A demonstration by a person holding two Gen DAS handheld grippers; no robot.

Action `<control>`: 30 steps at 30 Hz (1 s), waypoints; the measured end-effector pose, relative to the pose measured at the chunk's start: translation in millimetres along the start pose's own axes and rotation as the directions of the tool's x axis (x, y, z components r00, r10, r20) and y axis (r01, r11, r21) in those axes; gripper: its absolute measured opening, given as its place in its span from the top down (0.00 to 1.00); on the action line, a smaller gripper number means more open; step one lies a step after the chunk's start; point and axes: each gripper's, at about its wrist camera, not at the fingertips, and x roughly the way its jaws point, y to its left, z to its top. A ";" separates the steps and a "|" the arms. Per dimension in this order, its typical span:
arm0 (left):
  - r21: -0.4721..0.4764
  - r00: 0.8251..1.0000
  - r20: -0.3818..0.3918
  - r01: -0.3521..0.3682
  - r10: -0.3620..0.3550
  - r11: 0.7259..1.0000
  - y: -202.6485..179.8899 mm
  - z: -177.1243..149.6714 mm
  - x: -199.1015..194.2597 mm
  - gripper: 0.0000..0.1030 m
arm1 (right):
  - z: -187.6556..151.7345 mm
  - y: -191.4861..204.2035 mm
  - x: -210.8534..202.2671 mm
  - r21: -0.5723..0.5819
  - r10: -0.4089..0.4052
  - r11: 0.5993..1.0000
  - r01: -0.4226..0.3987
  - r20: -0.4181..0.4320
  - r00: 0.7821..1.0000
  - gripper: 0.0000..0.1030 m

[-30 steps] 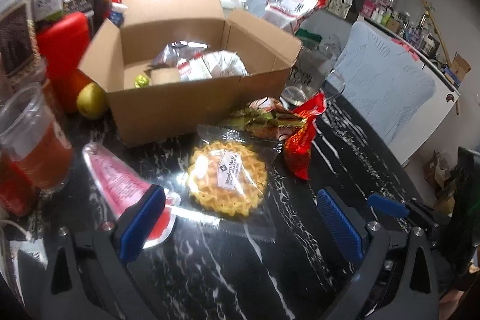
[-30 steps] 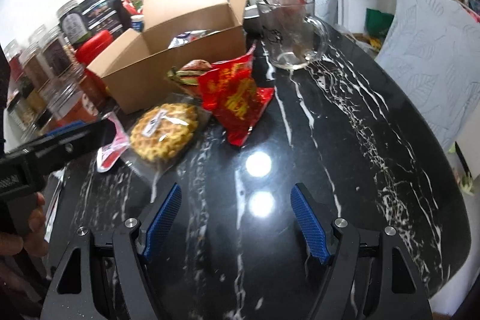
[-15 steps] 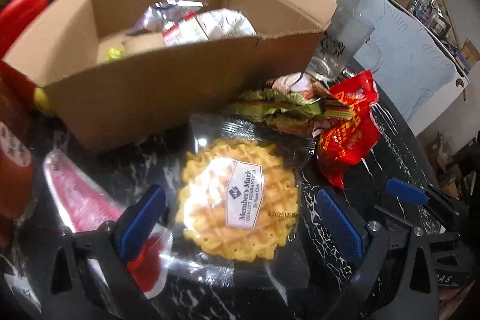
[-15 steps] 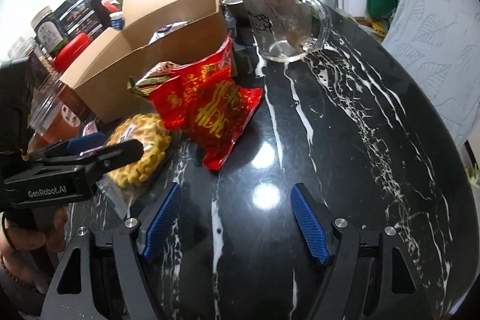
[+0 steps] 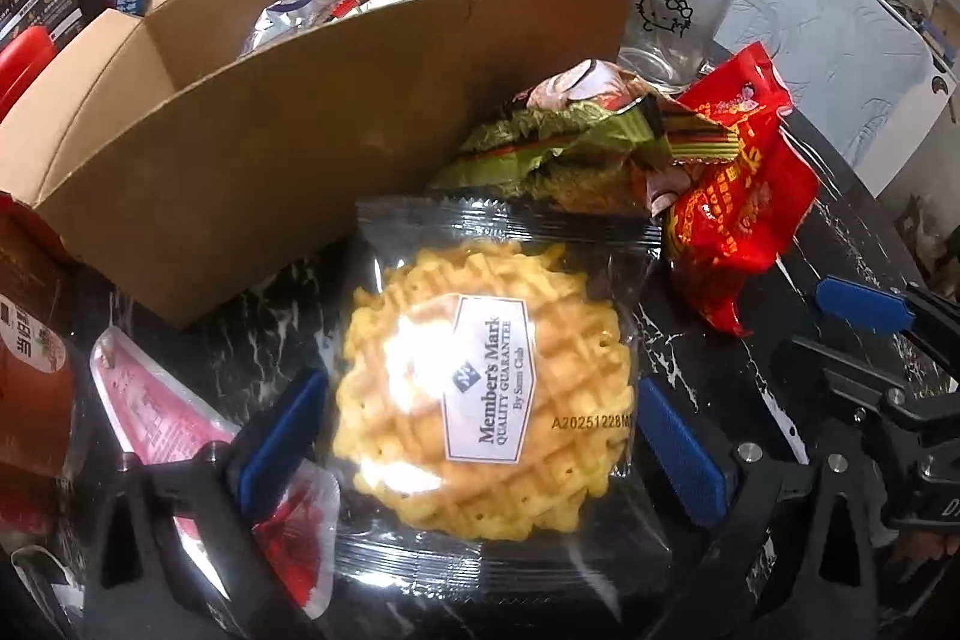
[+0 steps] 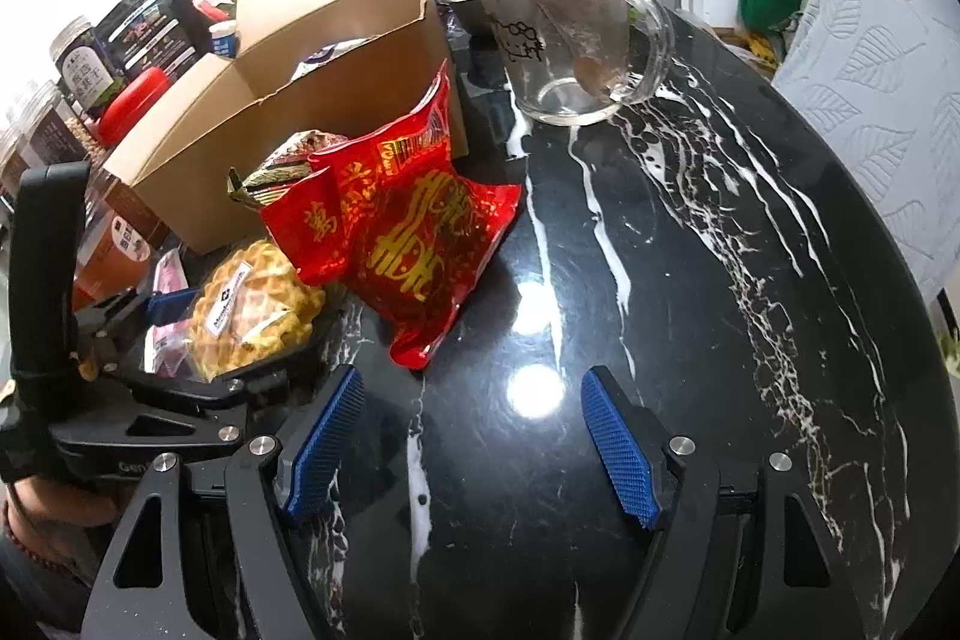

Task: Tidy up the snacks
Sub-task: 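Grasp the red gold-print packet with the right tool while the left tool grasps the waffle packet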

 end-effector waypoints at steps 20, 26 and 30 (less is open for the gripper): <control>-0.119 0.990 0.138 0.015 0.001 0.993 23.7 -21.1 -49.6 0.20 | 36.1 24.1 20.9 -0.111 0.000 0.994 0.004 0.034 0.999 0.26; -0.143 0.988 0.150 -0.003 0.025 0.990 31.8 -25.8 -58.3 0.20 | 42.3 39.0 28.8 -0.168 -0.004 0.986 0.011 0.043 0.999 0.19; -0.159 0.988 0.154 0.005 0.019 0.987 37.3 -25.0 -59.0 0.20 | 49.2 46.9 35.6 -0.217 -0.031 0.975 0.041 0.051 0.998 0.15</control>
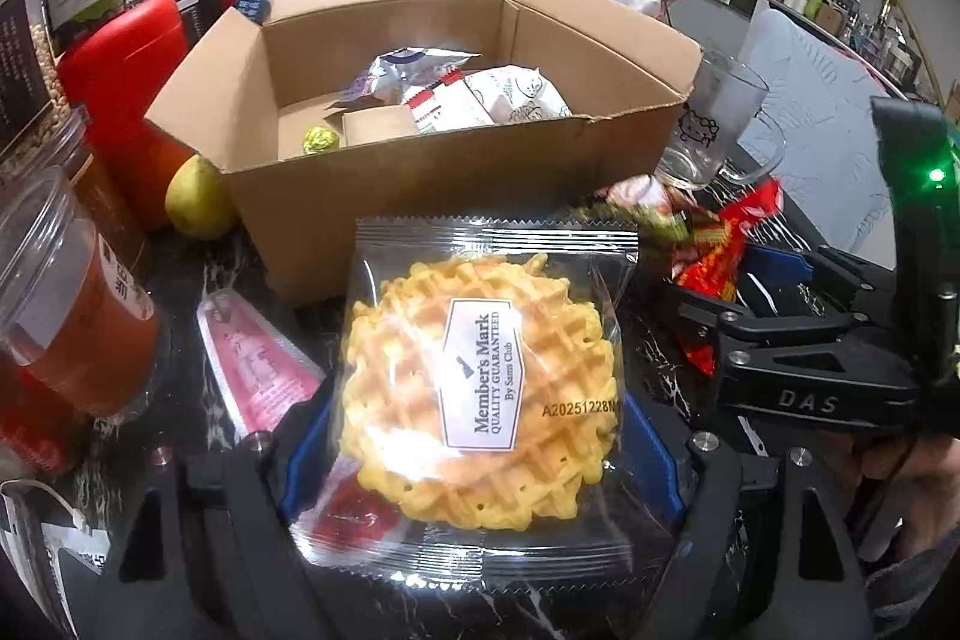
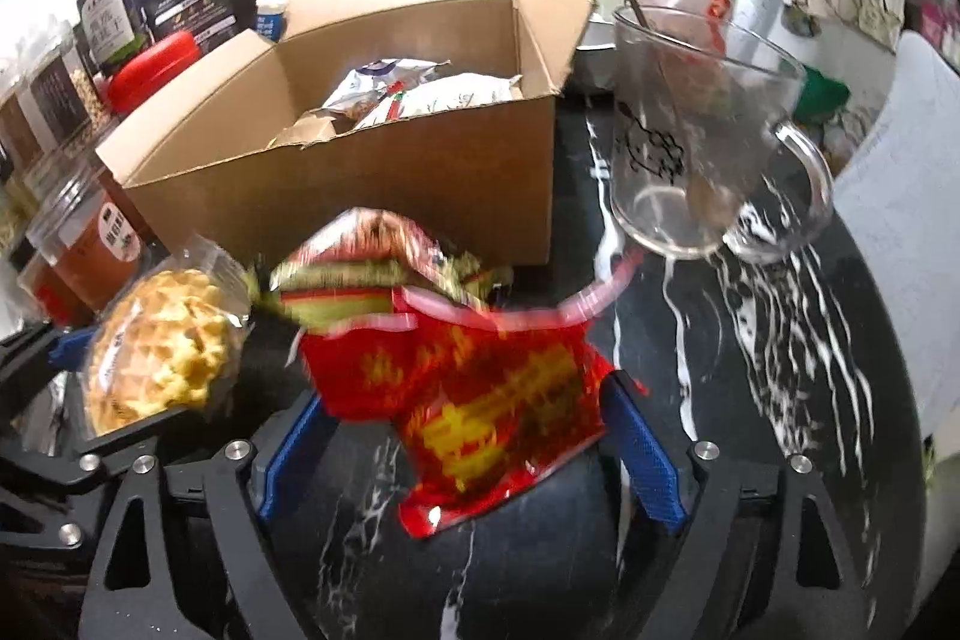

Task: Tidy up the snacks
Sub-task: 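Grasp the red gold-print packet with the right tool while the left tool grasps the waffle packet, then lift the red packet and the waffle packet off the table with both tools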

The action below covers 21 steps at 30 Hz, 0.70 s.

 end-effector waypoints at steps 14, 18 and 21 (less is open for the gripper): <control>-0.033 1.000 -0.006 0.019 -0.019 0.999 9.0 -2.4 1.3 0.20 | -6.5 -7.2 7.5 -0.010 -0.055 0.998 0.055 -0.020 0.998 0.41; -0.033 1.000 -0.004 0.017 -0.017 0.999 8.3 -6.2 -3.4 0.20 | -13.4 -12.1 -0.1 0.037 -0.035 0.999 0.035 -0.014 0.999 0.41; -0.044 1.000 -0.009 0.026 -0.026 0.999 8.0 -10.1 -7.0 0.20 | -19.1 -13.0 -5.8 0.061 -0.028 0.998 0.029 -0.013 1.000 0.41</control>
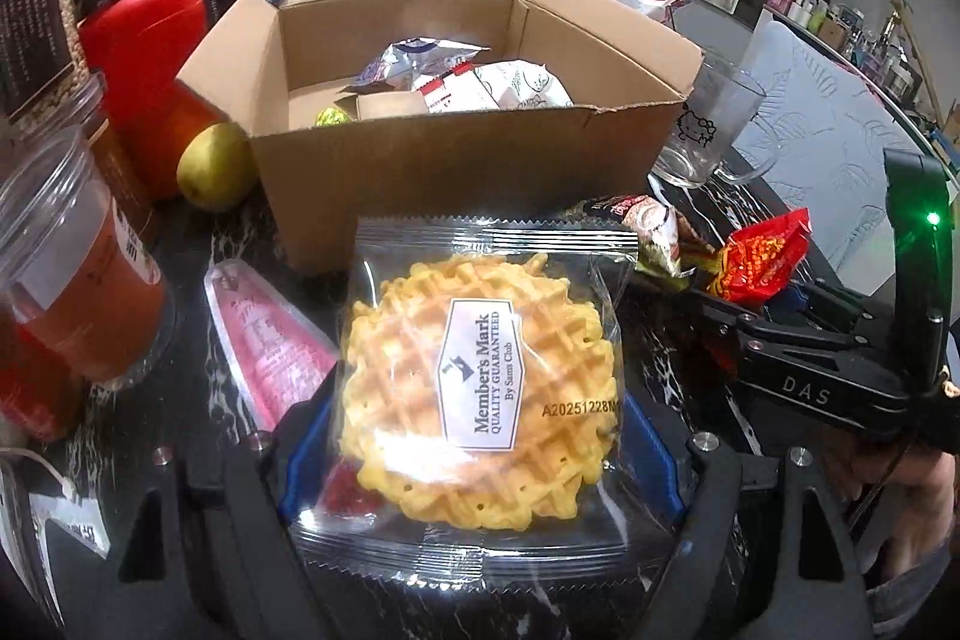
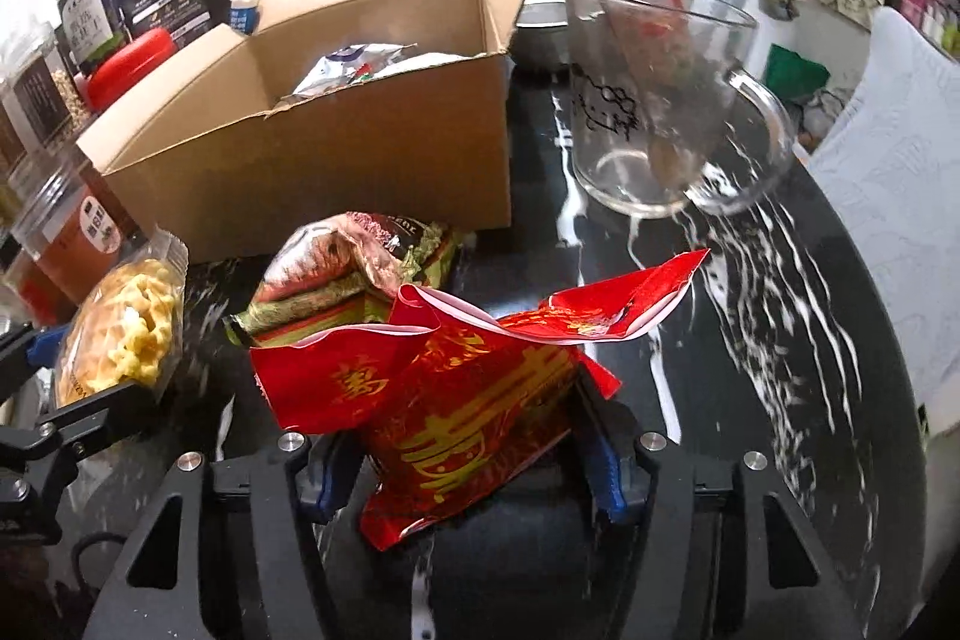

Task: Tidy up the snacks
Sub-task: 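Lift the red packet and the waffle packet off the table with both tools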

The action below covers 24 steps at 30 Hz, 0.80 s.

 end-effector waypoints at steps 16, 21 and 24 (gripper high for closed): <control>-0.001 0.998 0.064 -0.012 0.012 1.000 -10.9 -32.8 -49.1 0.20 | -44.3 8.3 -52.0 0.055 0.043 0.997 -0.045 0.032 0.999 0.41; 0.010 0.995 0.101 -0.001 0.000 1.000 -15.3 -41.0 -70.6 0.20 | -57.6 19.2 -73.0 0.047 0.074 0.996 -0.076 0.050 0.996 0.41; 0.017 0.992 0.127 0.005 -0.007 1.000 -17.2 -43.6 -83.1 0.20 | -62.3 29.4 -87.3 0.036 0.092 0.995 -0.095 0.068 0.993 0.41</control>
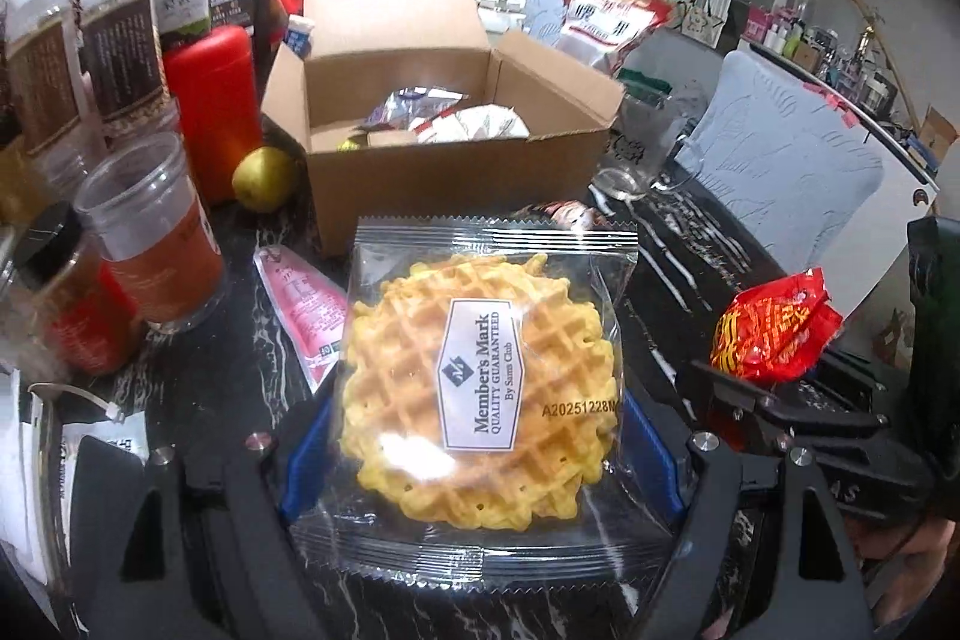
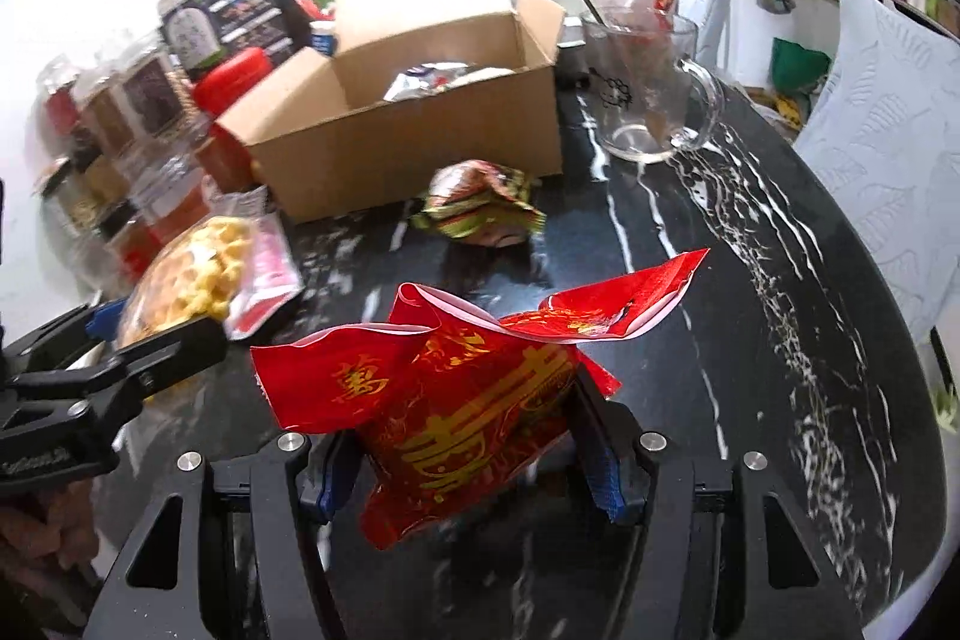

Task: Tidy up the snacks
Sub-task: 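Lift the red packet and the waffle packet off the table with both tools, then carry the red packet and waffle packet over the cardboard box with both tools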

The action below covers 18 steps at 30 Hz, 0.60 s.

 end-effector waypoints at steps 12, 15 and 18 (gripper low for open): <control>0.029 0.989 0.145 0.007 -0.011 1.000 -7.1 18.0 -50.5 0.20 | 6.1 36.2 -57.7 -0.072 0.078 0.995 -0.070 0.114 0.990 0.41; 0.032 0.983 0.182 0.013 -0.018 0.999 -6.7 28.0 -60.4 0.20 | 15.2 39.5 -66.0 -0.082 0.083 0.994 -0.072 0.136 0.987 0.41; 0.041 0.976 0.218 0.010 -0.019 0.999 -6.9 40.2 -66.4 0.20 | 26.0 42.0 -72.8 -0.103 0.091 0.992 -0.075 0.161 0.983 0.41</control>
